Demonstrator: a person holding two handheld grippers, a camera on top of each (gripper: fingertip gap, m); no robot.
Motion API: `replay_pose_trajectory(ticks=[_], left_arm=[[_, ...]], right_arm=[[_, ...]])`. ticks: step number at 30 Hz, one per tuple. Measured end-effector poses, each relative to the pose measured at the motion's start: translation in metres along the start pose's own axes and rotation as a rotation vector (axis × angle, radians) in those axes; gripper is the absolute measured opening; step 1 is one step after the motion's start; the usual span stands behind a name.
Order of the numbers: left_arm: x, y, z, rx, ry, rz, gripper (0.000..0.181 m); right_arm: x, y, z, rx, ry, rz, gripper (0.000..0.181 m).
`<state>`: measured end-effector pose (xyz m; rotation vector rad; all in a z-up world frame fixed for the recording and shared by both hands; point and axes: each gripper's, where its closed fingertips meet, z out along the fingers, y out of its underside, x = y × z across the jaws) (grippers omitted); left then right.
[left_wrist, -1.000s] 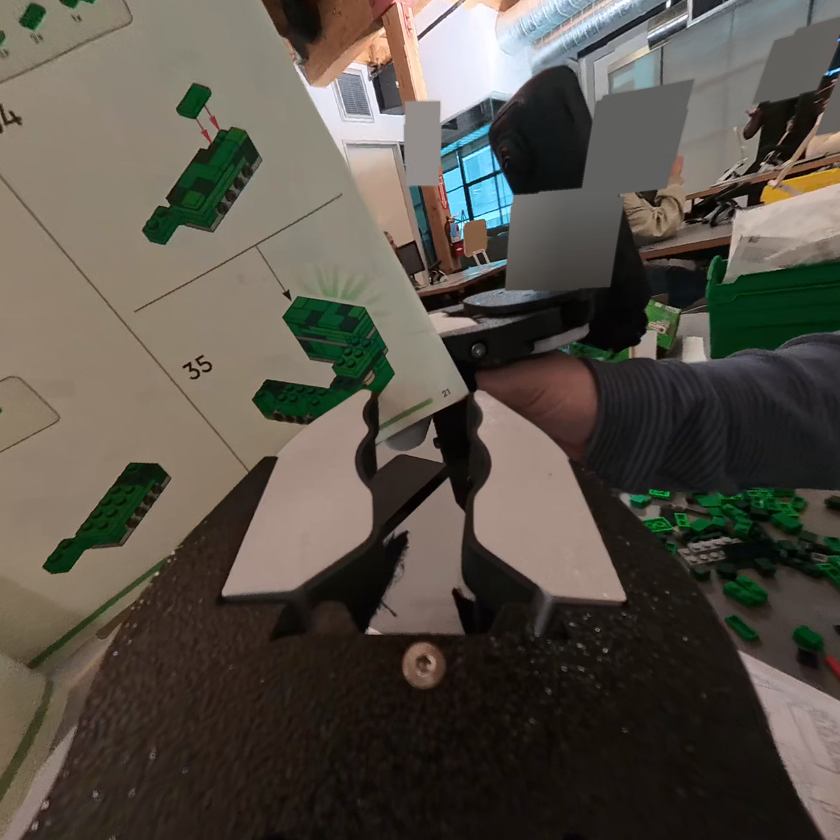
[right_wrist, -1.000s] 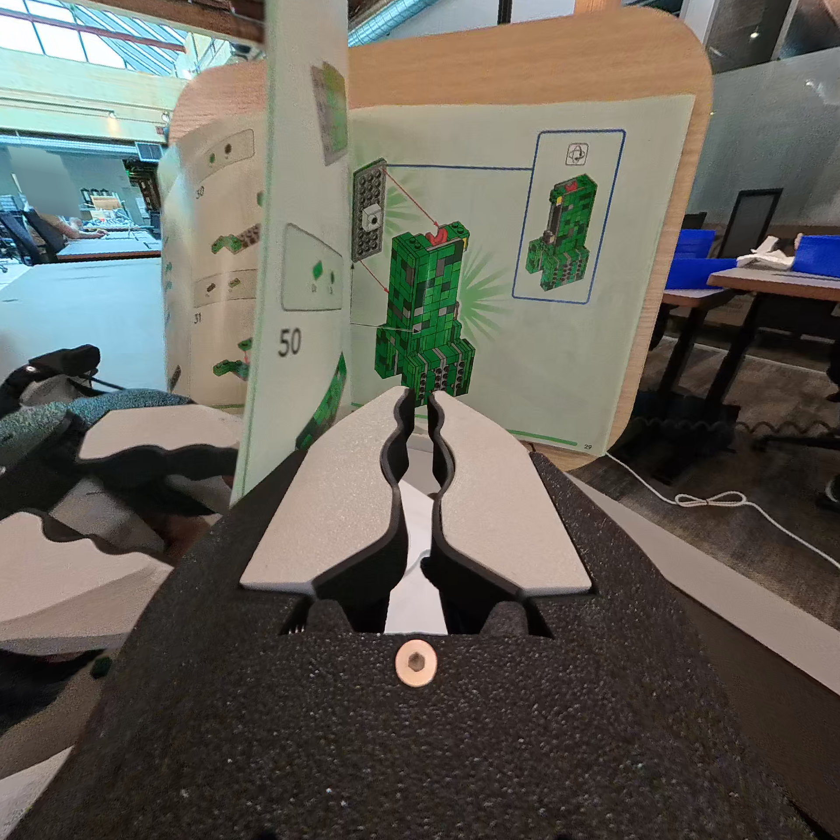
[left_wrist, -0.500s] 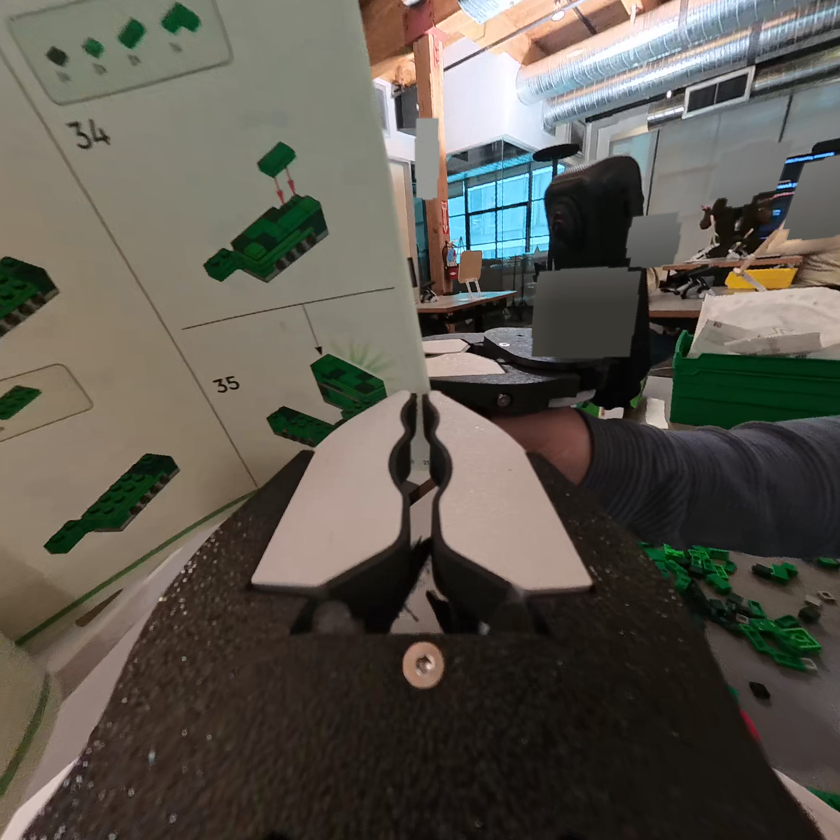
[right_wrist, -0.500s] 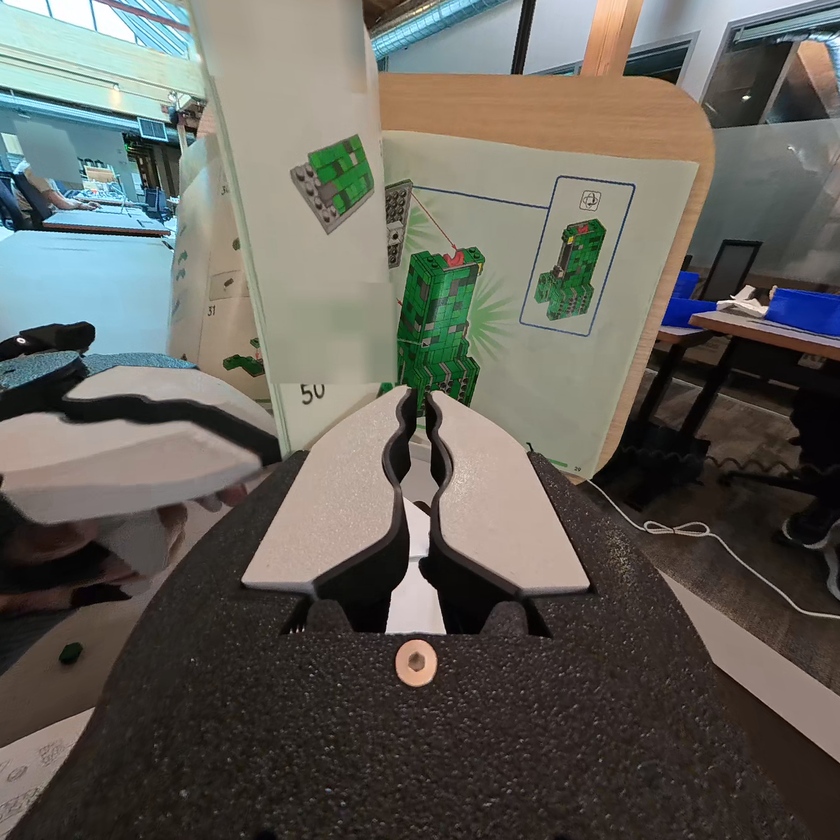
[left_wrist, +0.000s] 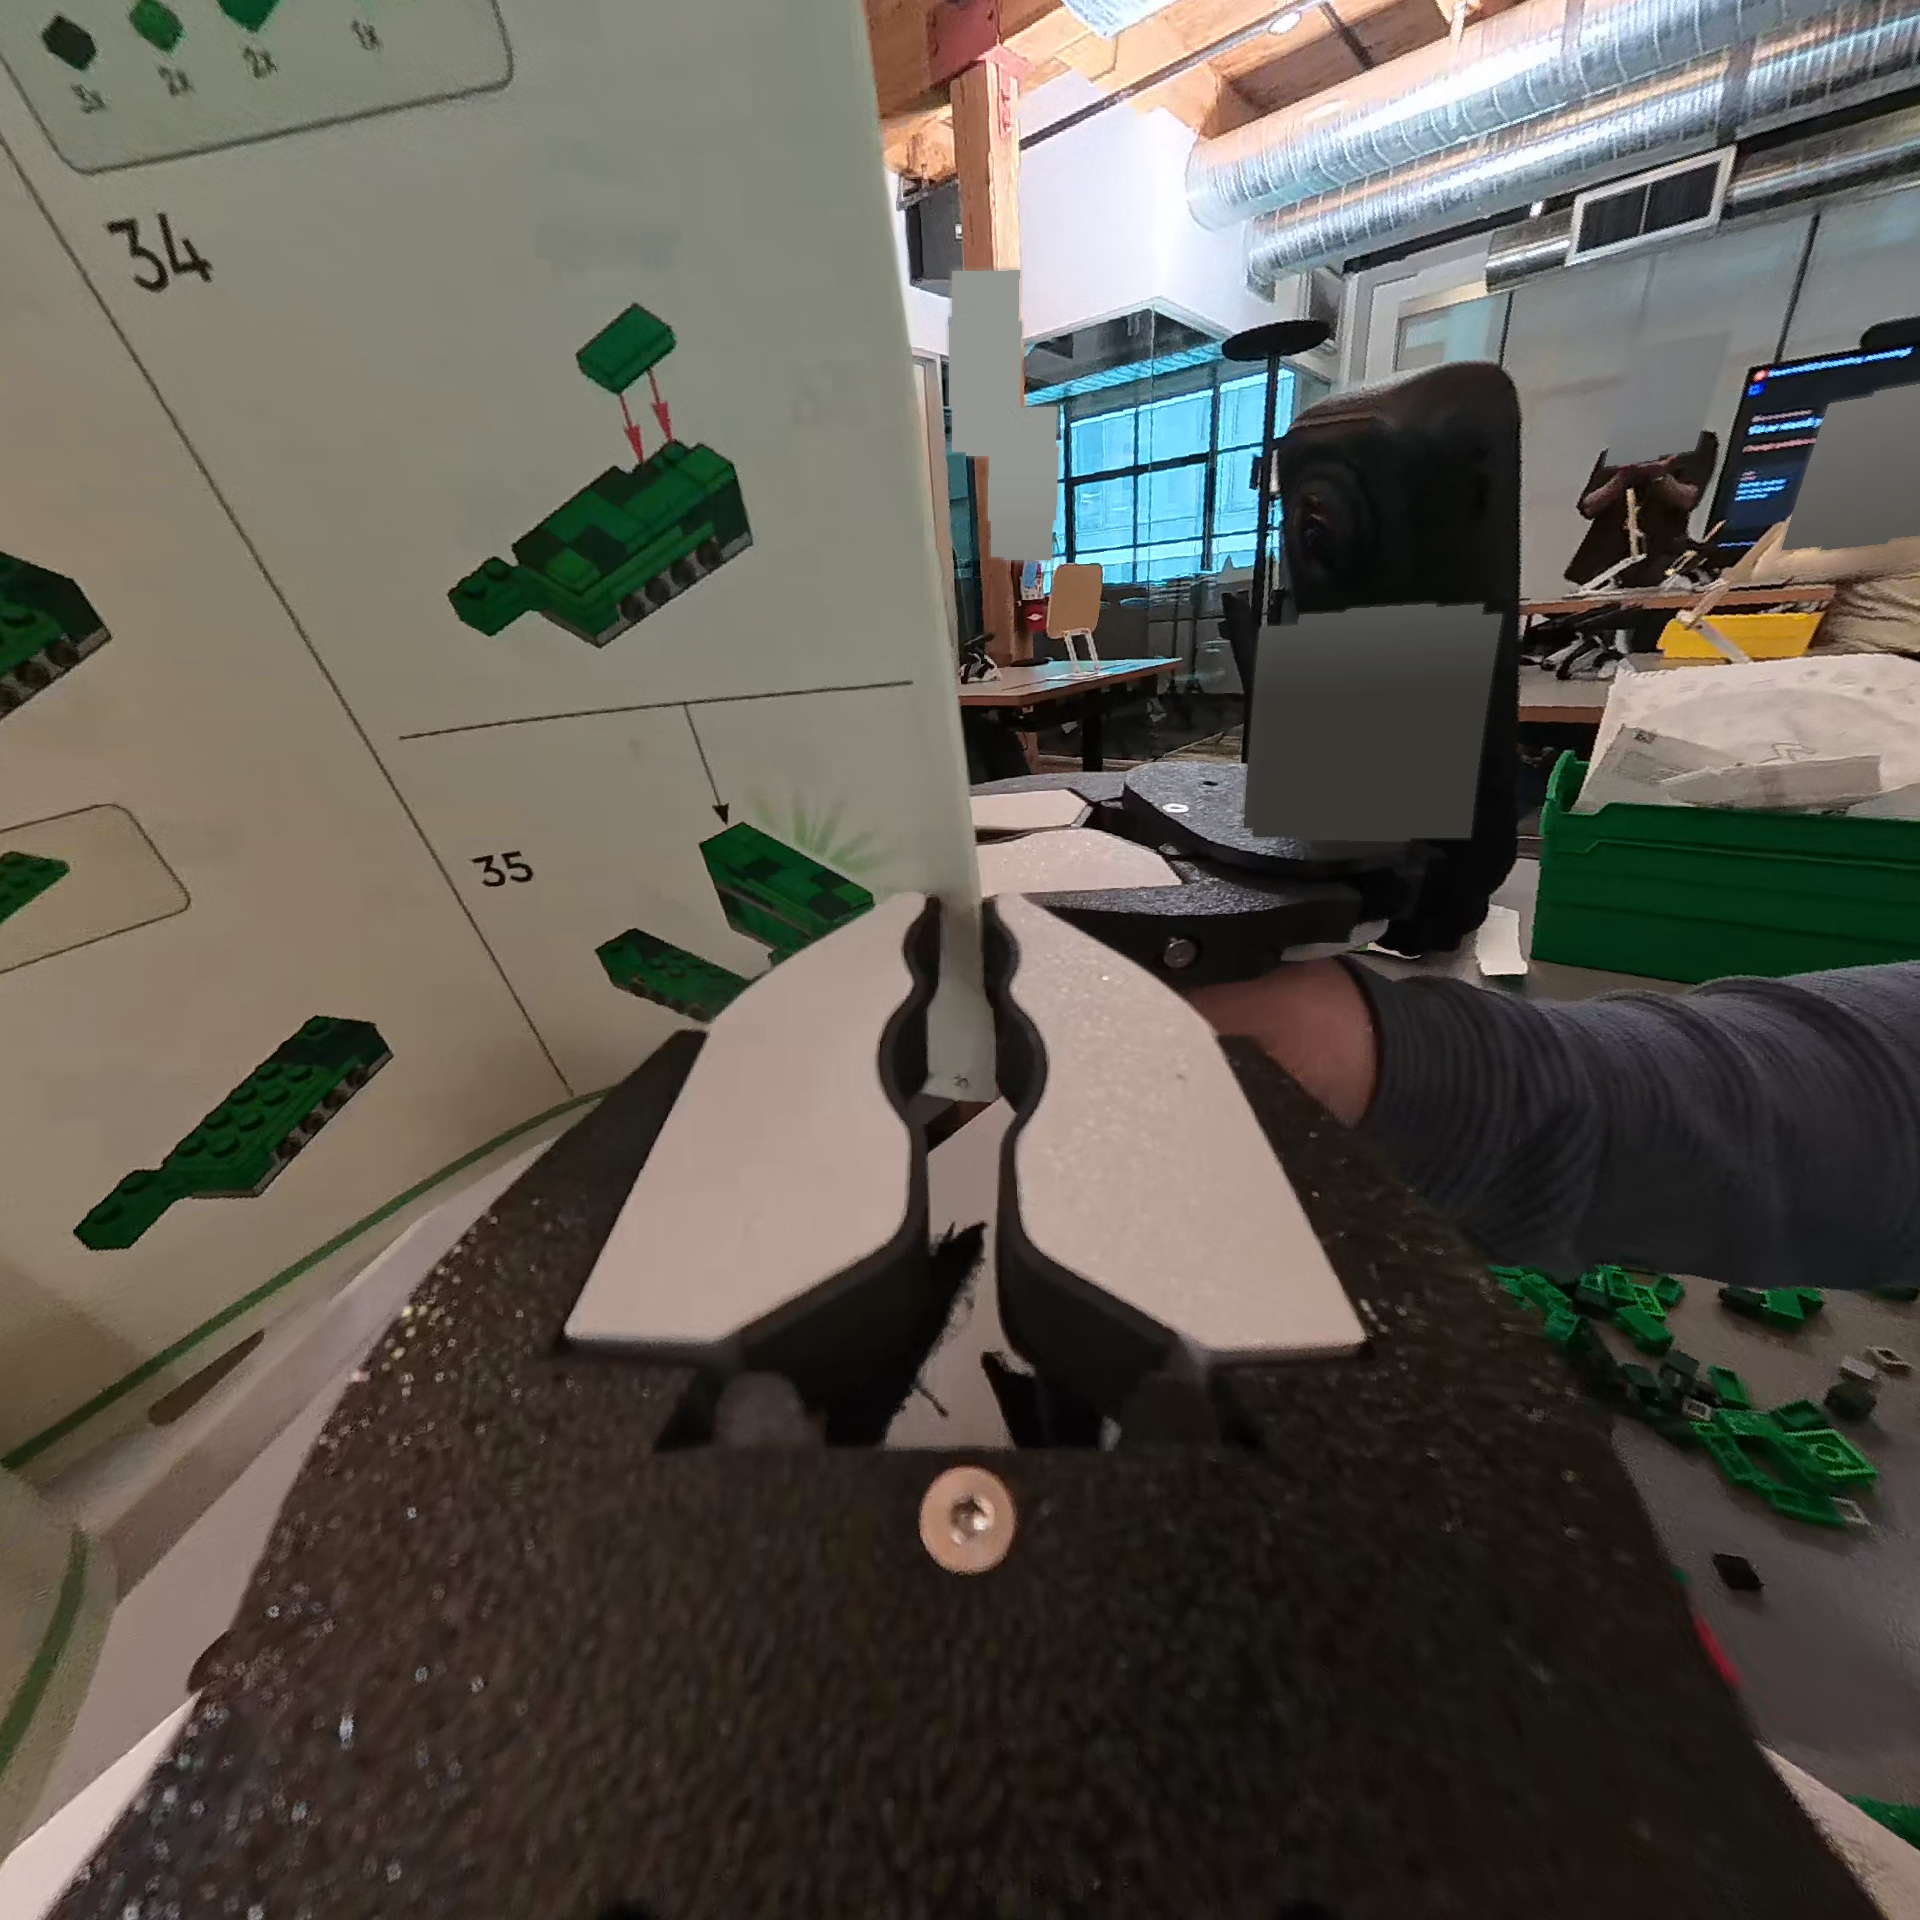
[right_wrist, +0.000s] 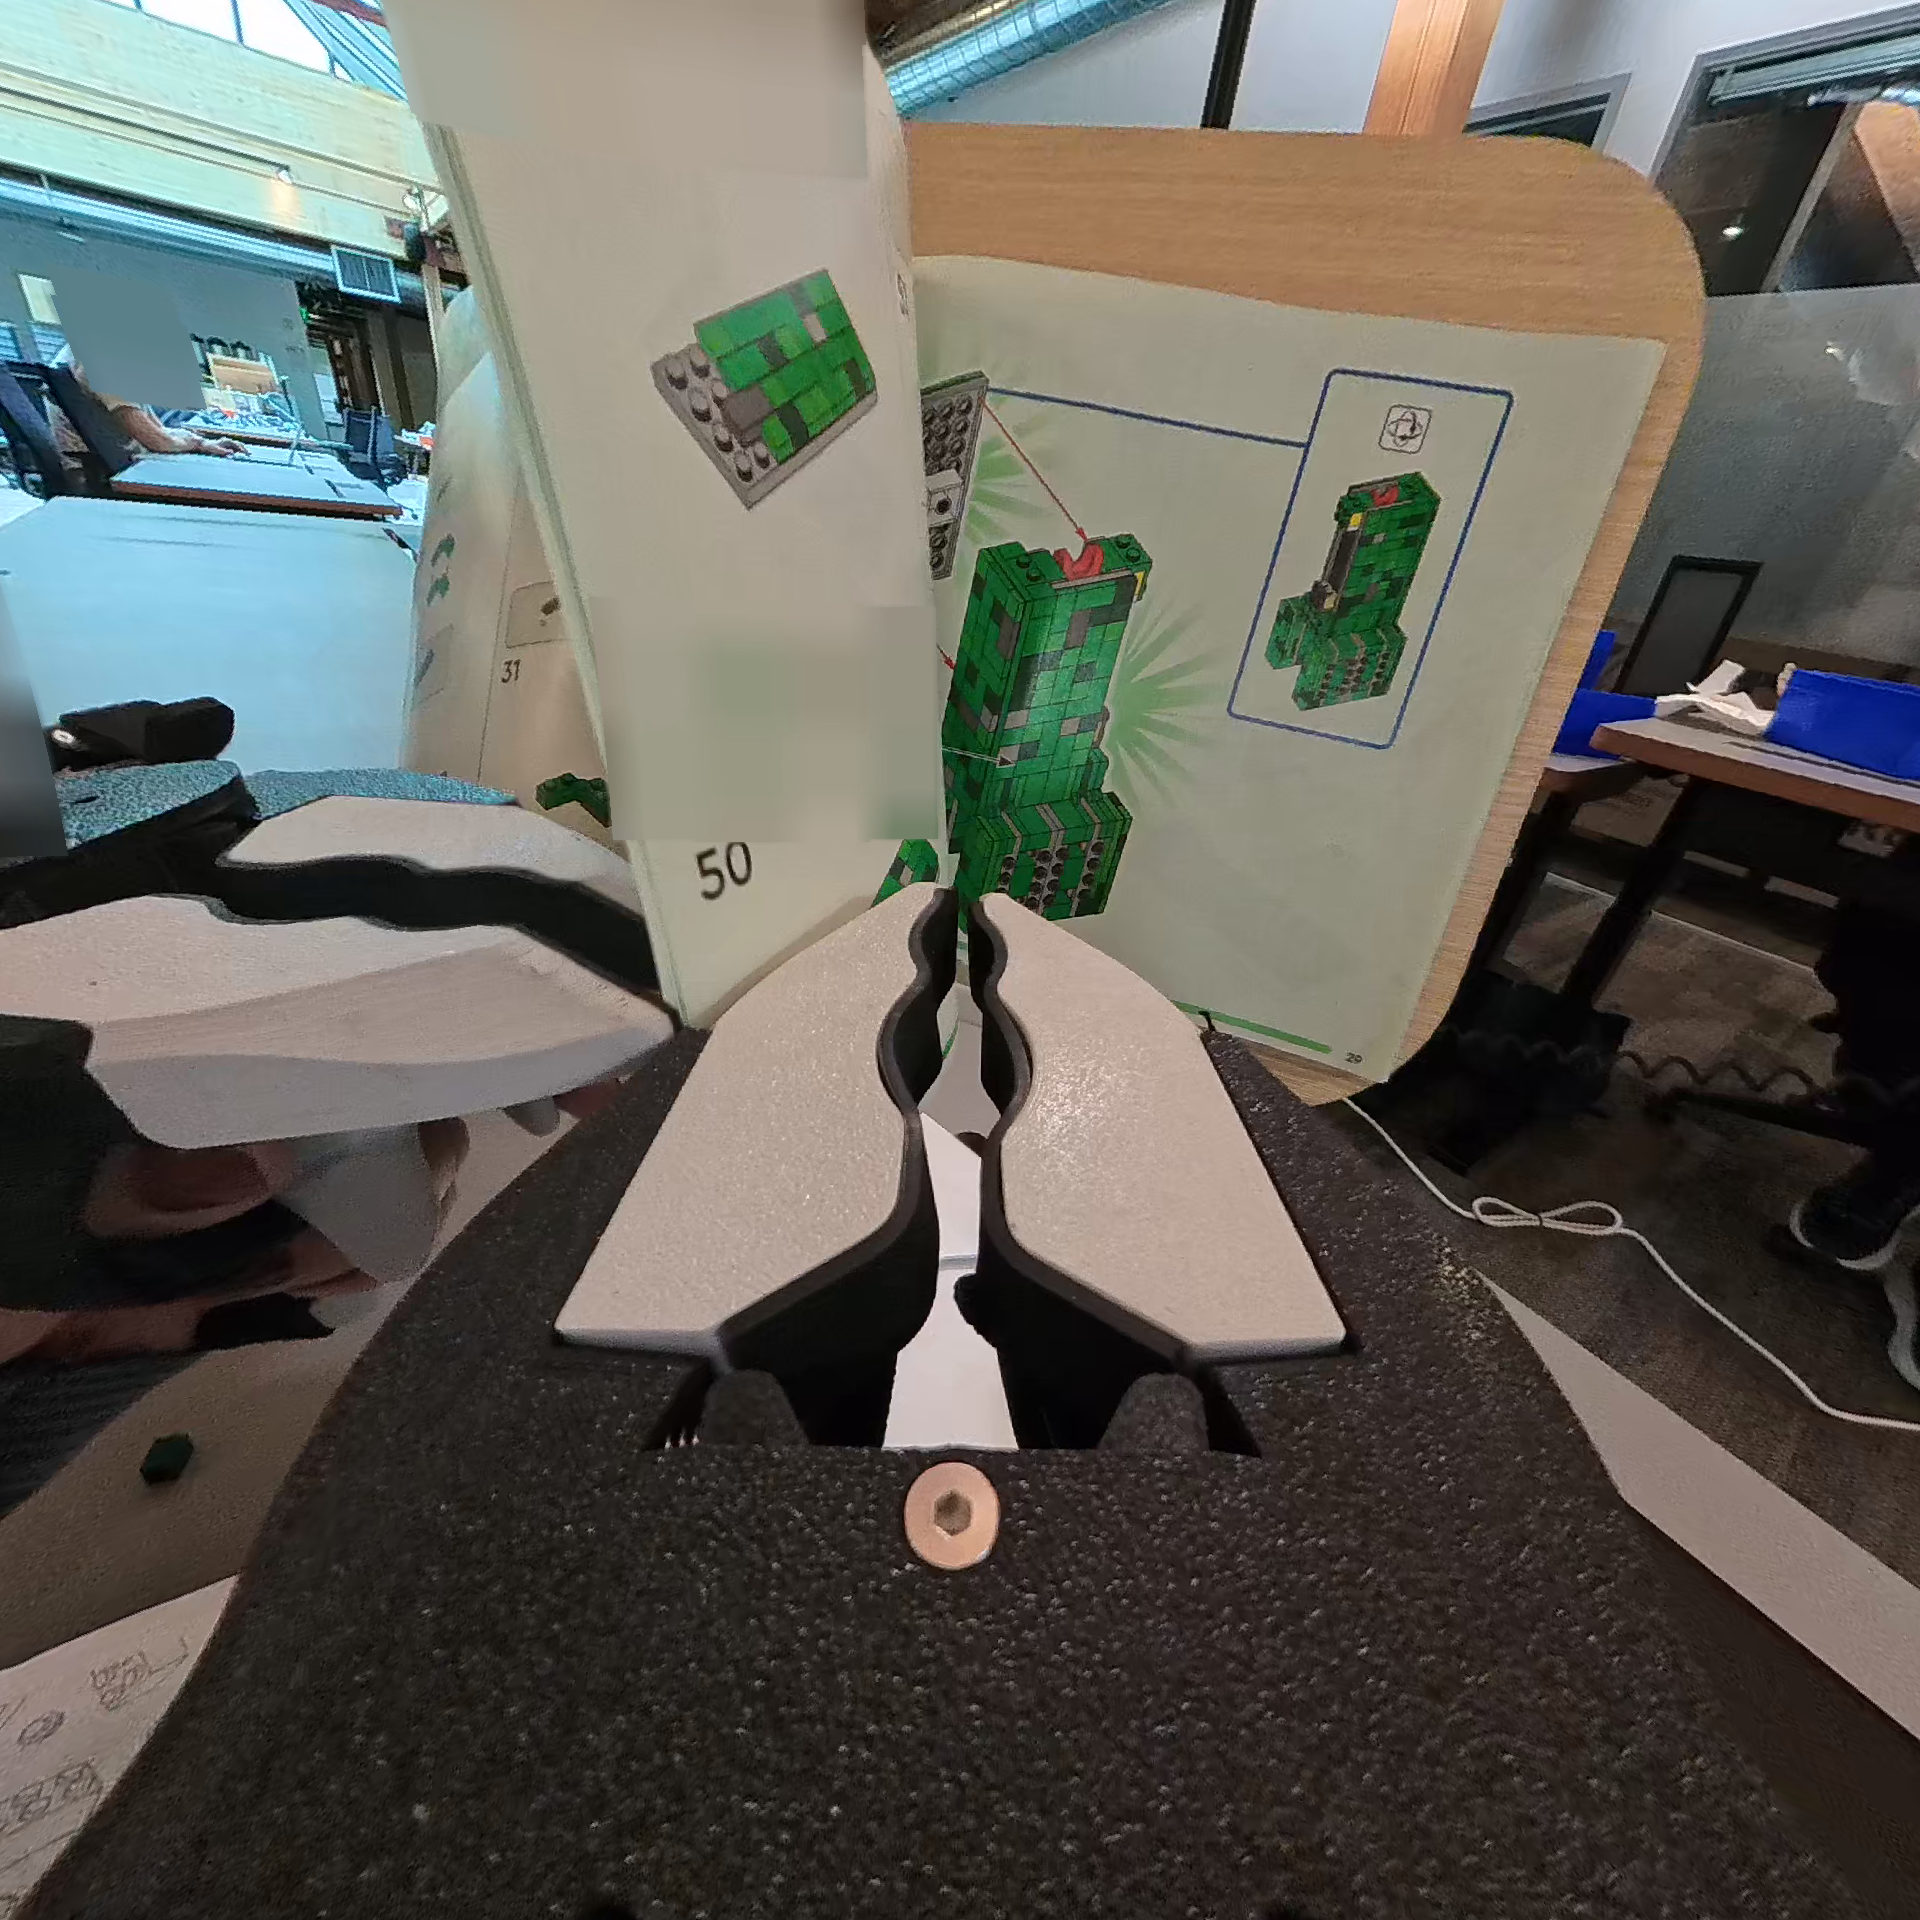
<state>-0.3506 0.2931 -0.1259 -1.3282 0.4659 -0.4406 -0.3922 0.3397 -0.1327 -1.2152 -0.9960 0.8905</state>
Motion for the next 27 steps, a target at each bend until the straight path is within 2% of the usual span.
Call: replay_pose_trajectory(ticks=[3,11,20,24,27], left_arm=[[0.001,0.0,0.001,0.004,0.012,-0.007,0.0],[0.005,0.003,0.002,-0.005,0.059,-0.041,0.0],[-0.01,0.005,-0.001,-0.01,-0.001,-0.092,0.0],[-0.013,0.006,-0.002,-0.011,-0.005,-0.113,0.0],[-0.012,0.006,-0.002,-0.007,0.007,-0.129,0.0]], right_arm=[[0.0,-0.001,0.0,0.002,-0.001,-0.004,0.001],[0.007,0.0,-0.003,0.005,0.014,0.001,0.001],[0.048,-0.023,-0.04,0.132,0.225,-0.019,0.011],[0.042,-0.034,-0.058,0.204,0.262,-0.137,0.012],[0.022,-0.033,-0.06,0.224,0.192,-0.242,0.008]])
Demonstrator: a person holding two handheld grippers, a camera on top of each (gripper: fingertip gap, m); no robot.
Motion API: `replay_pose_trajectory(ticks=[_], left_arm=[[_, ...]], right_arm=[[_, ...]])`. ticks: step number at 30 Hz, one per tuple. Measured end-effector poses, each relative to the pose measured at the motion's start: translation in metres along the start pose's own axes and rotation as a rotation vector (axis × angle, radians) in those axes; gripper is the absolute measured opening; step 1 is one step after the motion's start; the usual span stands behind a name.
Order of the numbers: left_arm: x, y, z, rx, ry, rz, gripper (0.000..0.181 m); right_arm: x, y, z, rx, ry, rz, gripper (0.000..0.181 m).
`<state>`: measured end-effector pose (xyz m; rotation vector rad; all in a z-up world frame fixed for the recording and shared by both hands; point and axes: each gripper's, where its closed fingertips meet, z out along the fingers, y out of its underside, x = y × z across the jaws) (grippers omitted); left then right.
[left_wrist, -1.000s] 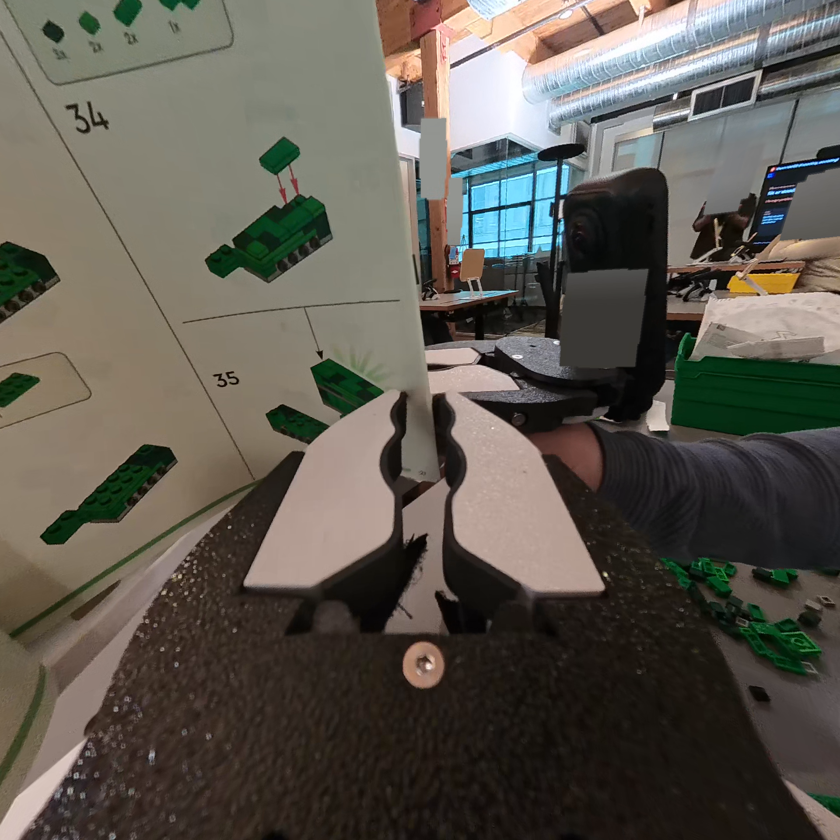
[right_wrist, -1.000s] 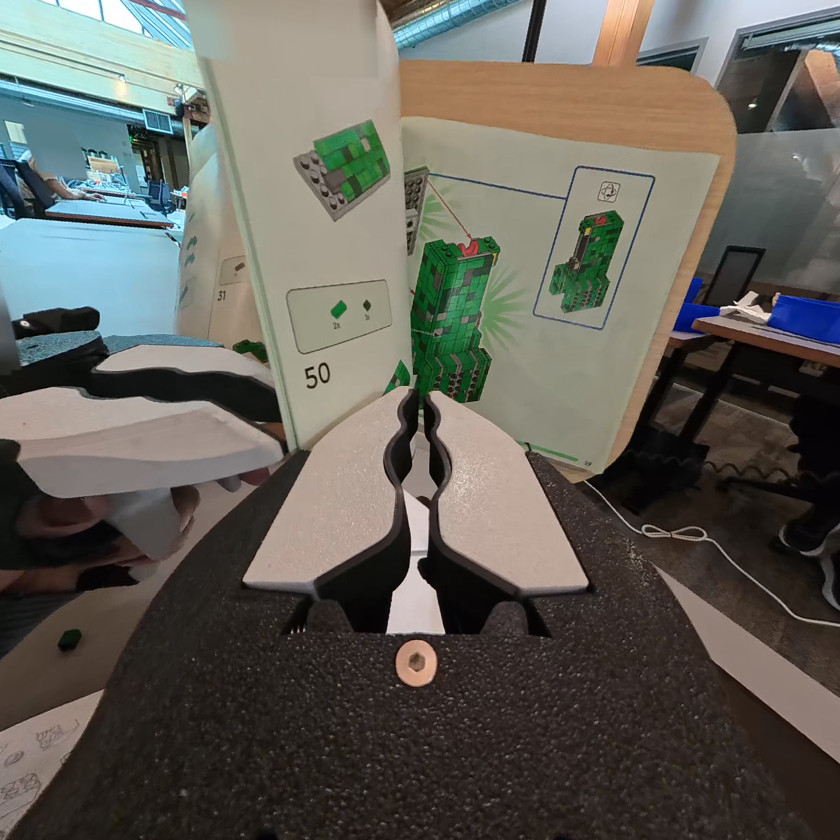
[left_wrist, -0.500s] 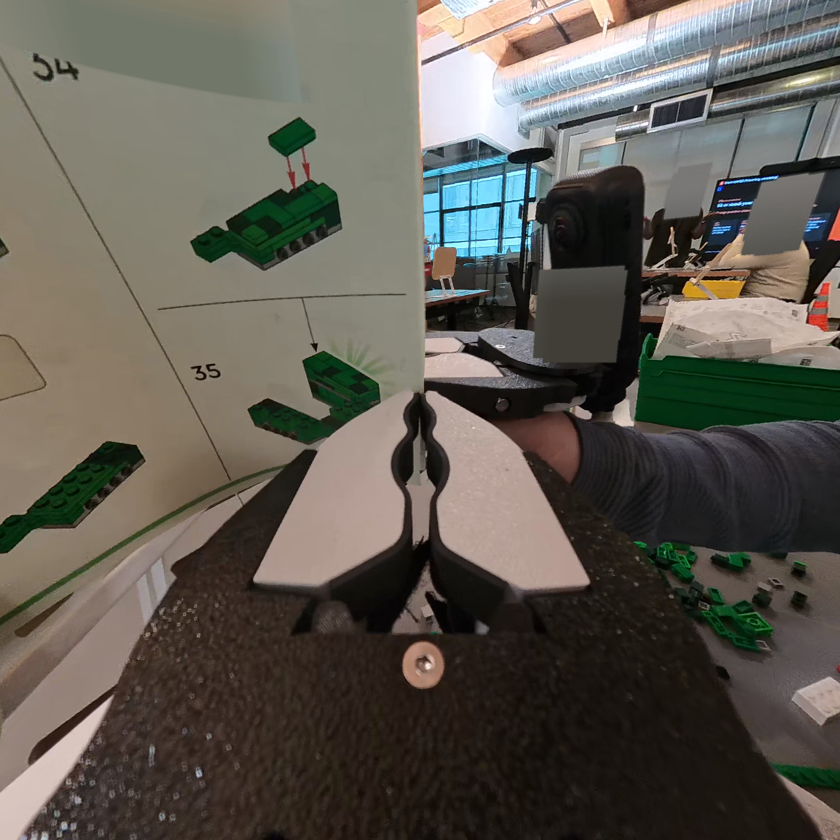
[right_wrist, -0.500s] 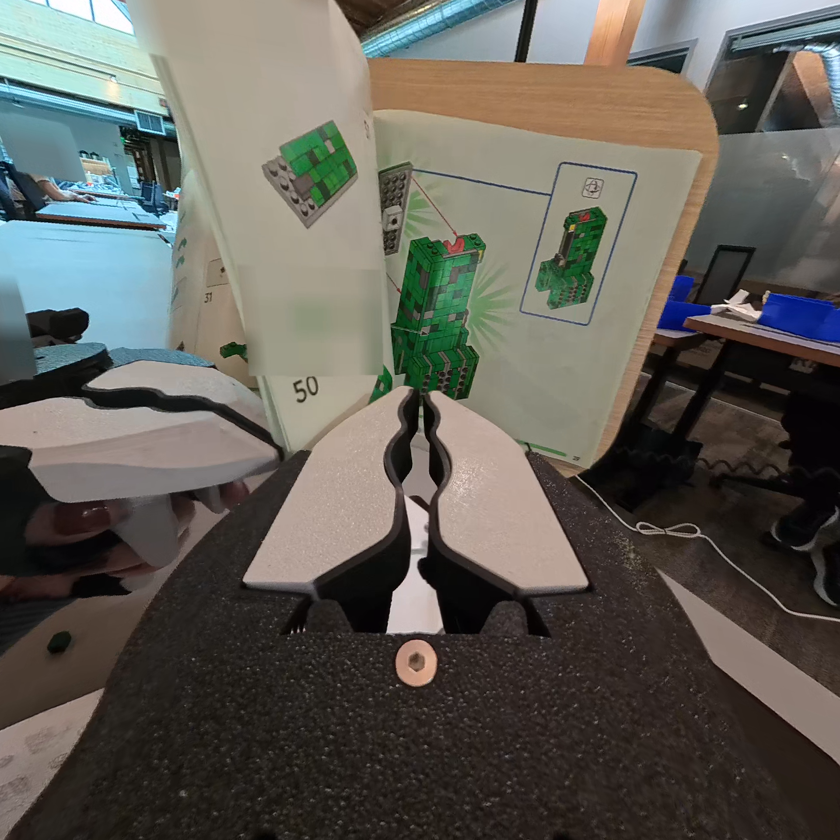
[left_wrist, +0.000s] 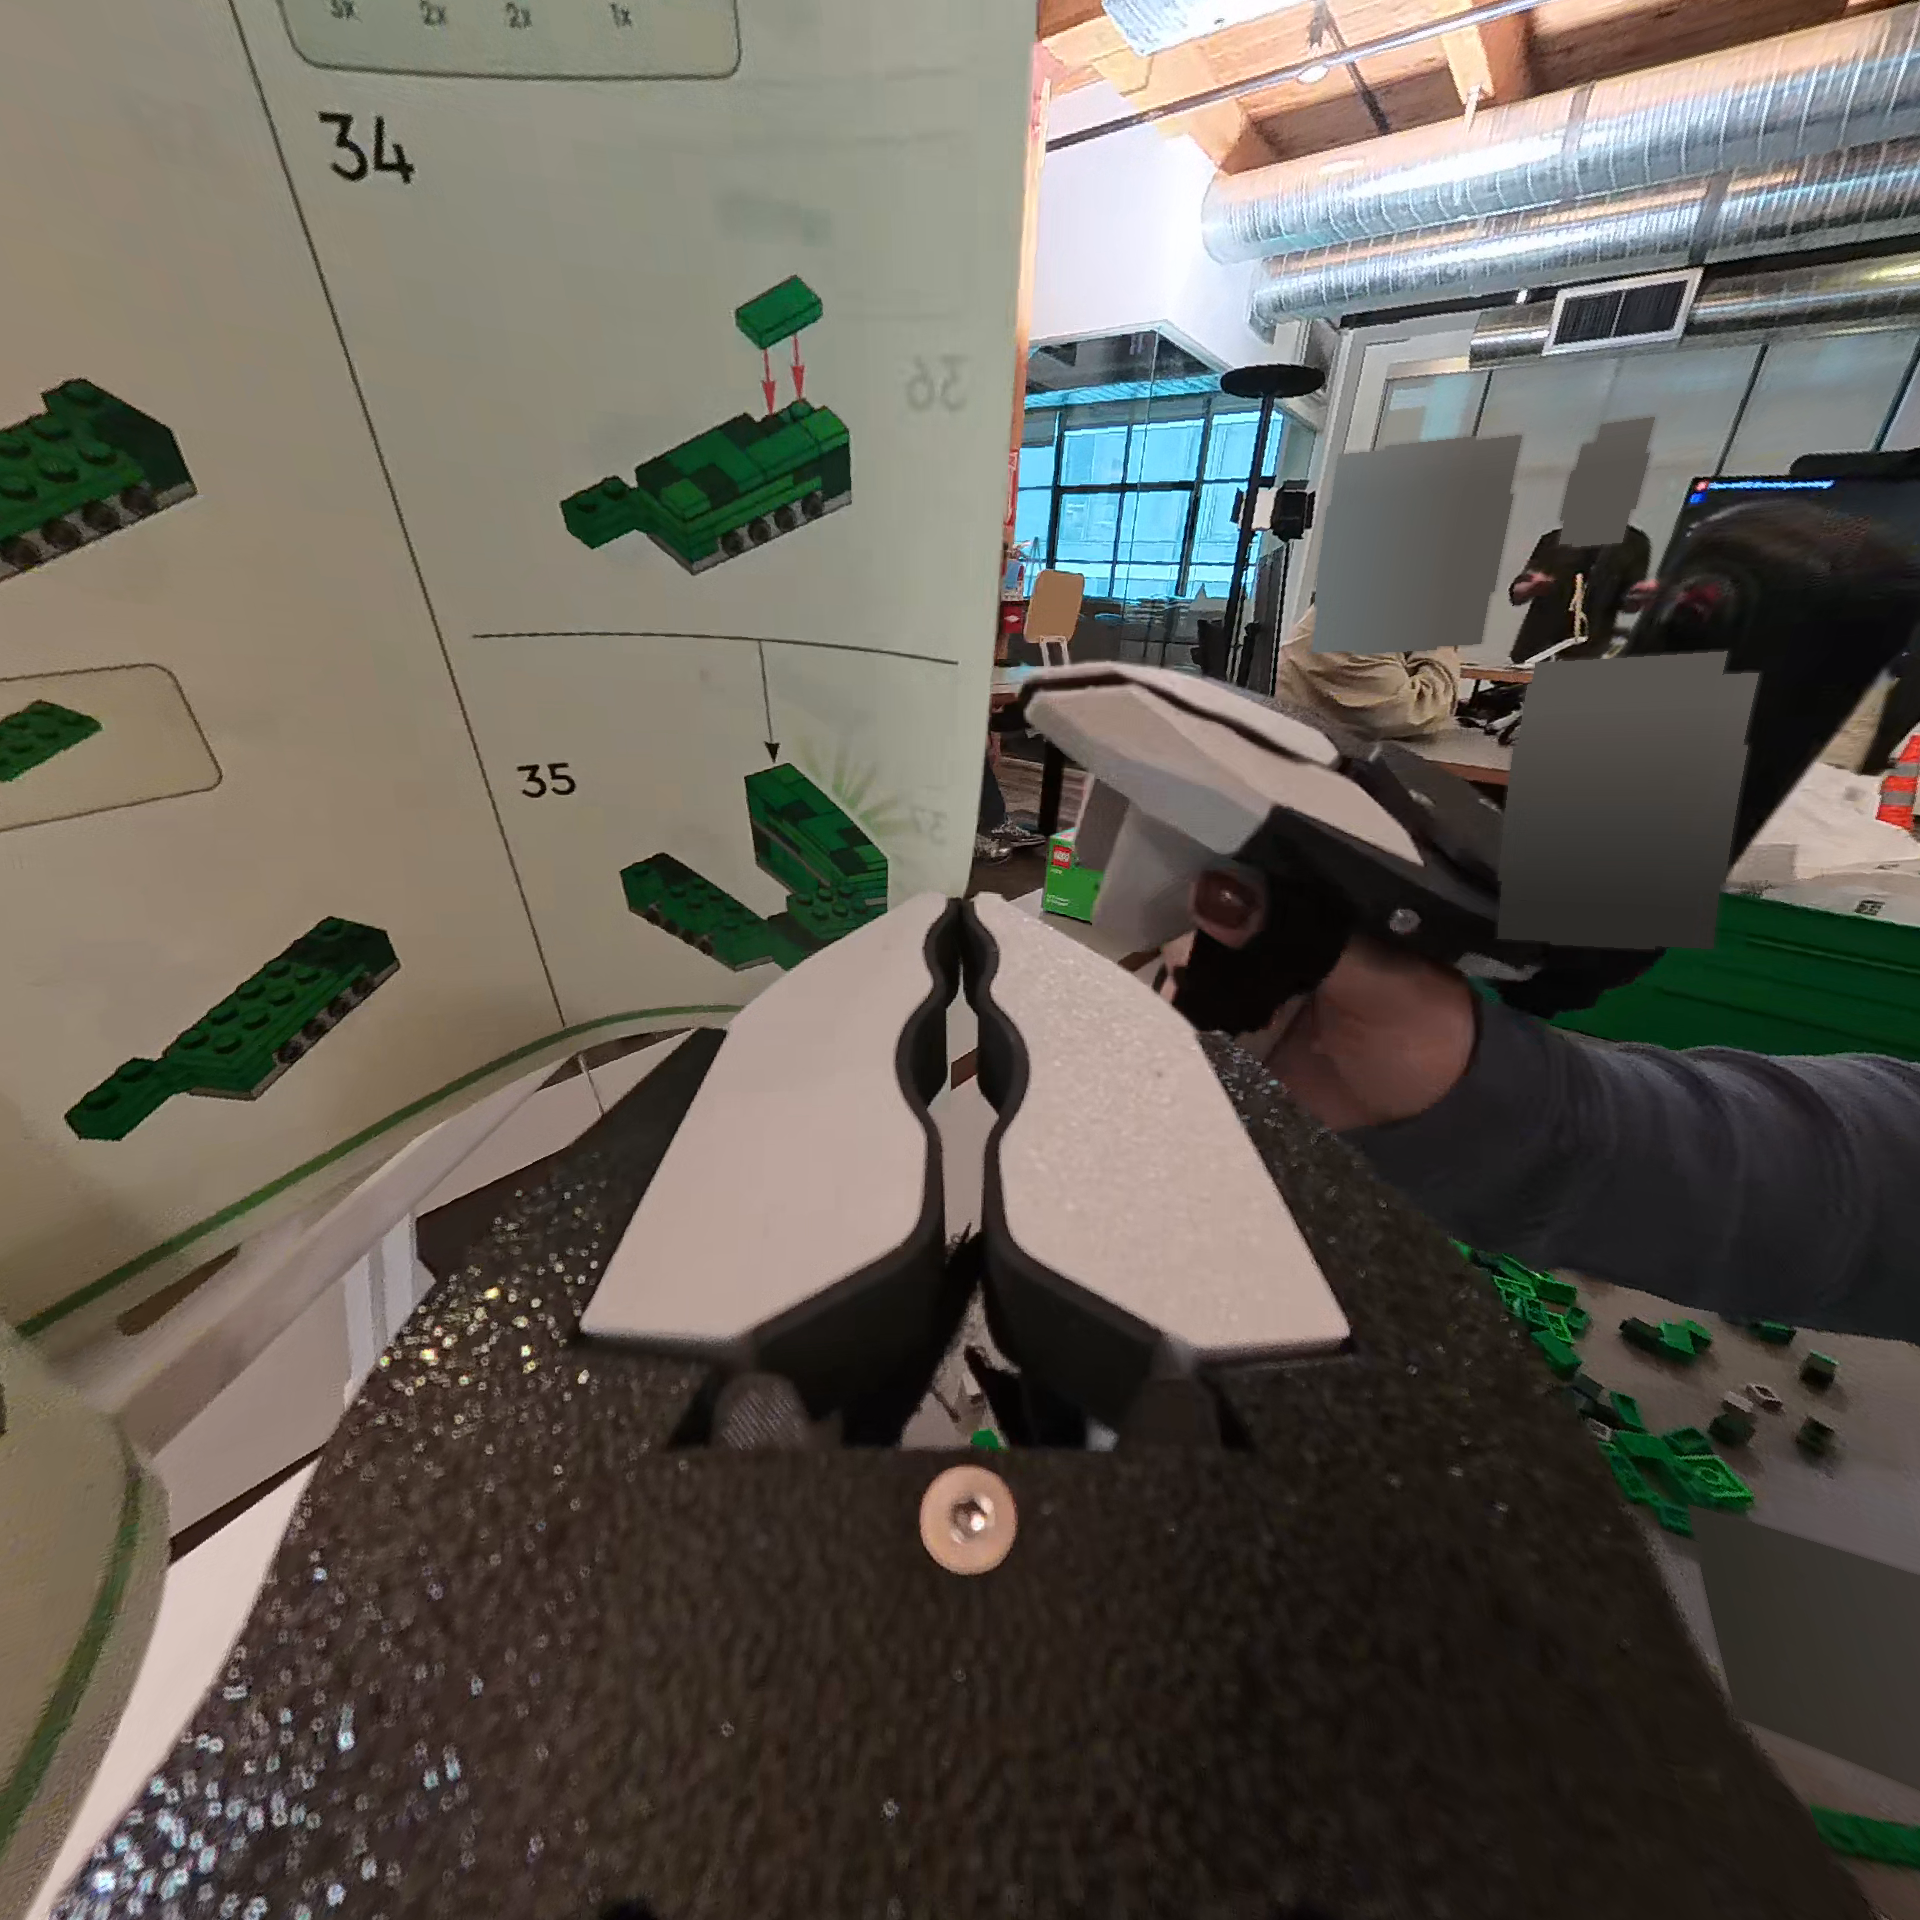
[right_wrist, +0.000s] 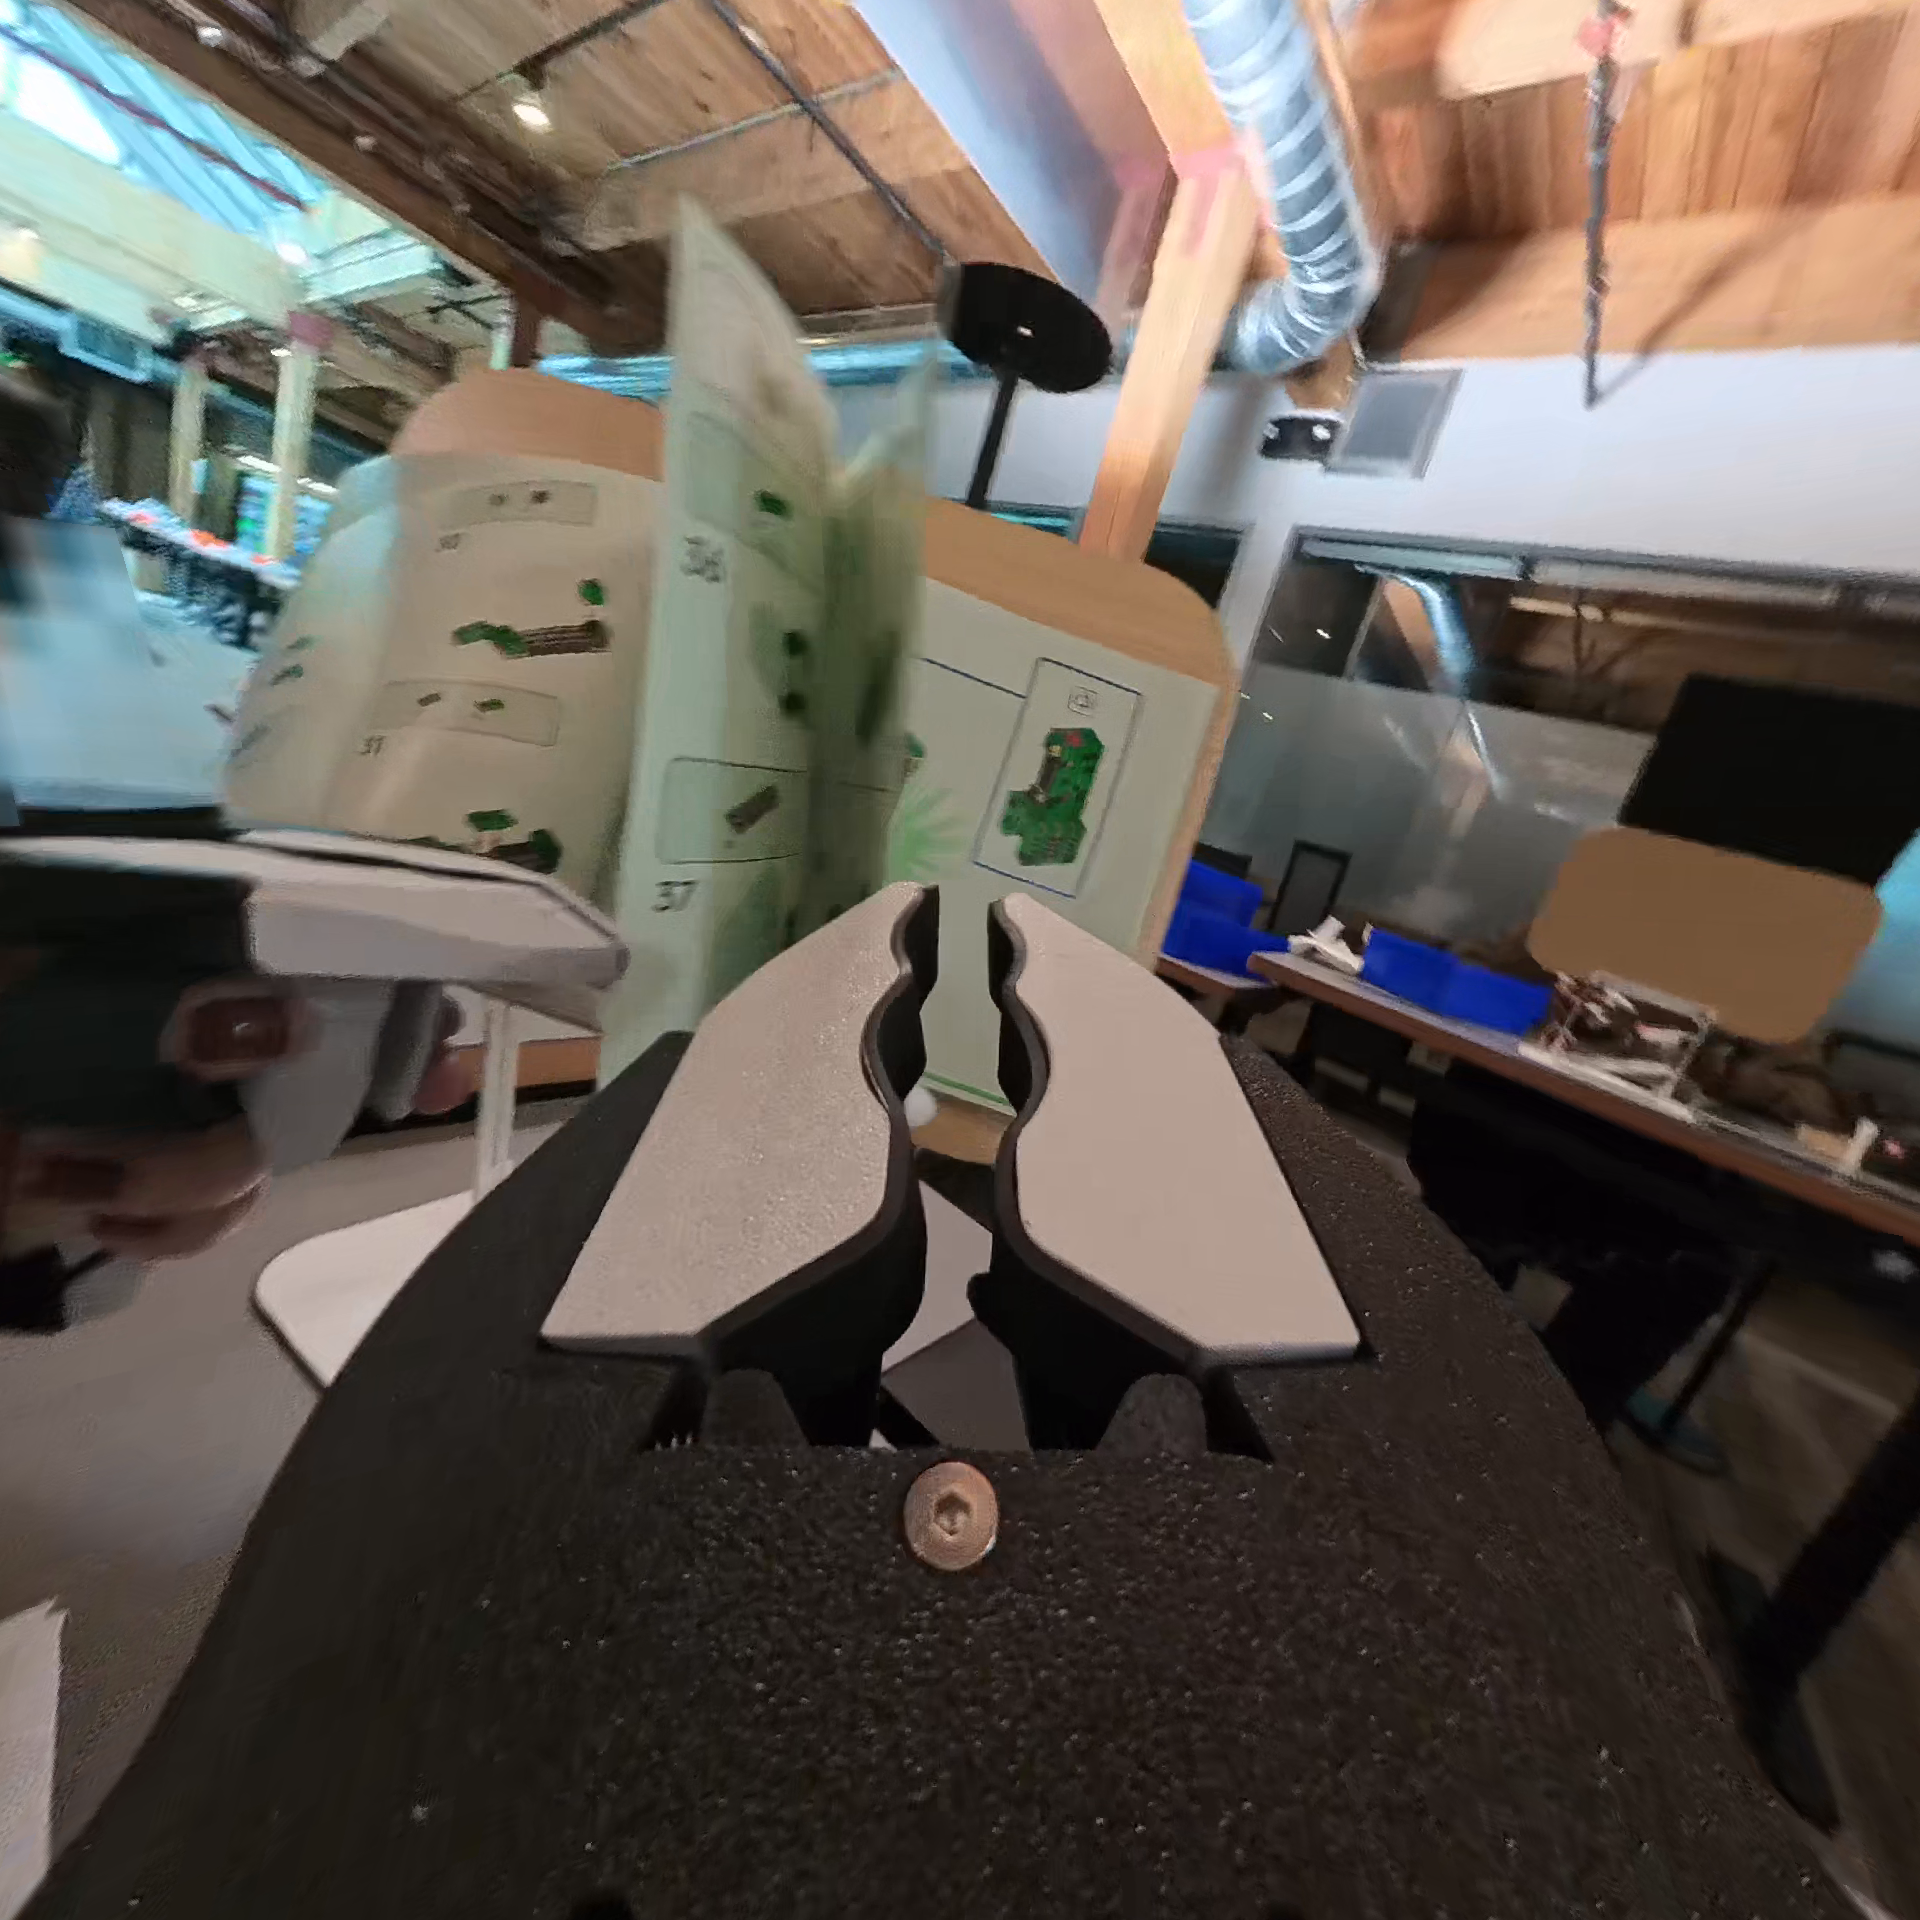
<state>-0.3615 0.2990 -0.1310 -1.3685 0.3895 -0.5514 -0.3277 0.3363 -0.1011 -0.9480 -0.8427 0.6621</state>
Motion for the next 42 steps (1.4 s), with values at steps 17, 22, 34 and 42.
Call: replay_pose_trajectory(ticks=[17,22,34,42], left_arm=[[-0.074,-0.028,-0.108,-0.096,-0.456,-0.008,0.0],[-0.113,-0.027,-0.162,-0.055,-0.726,-0.074,0.0],[-0.14,-0.02,-0.215,-0.195,-1.209,-0.122,0.044],[-0.055,-0.07,-0.103,-0.054,-0.695,0.066,0.009]], right_arm=[[-0.028,0.068,0.014,-0.245,-0.124,0.237,0.01],[-0.046,0.078,0.029,-0.249,-0.191,0.359,0.012],[-0.121,0.078,0.116,-0.352,-0.297,0.43,0.011],[-0.141,0.078,0.126,-0.311,-0.28,0.356,0.022]])
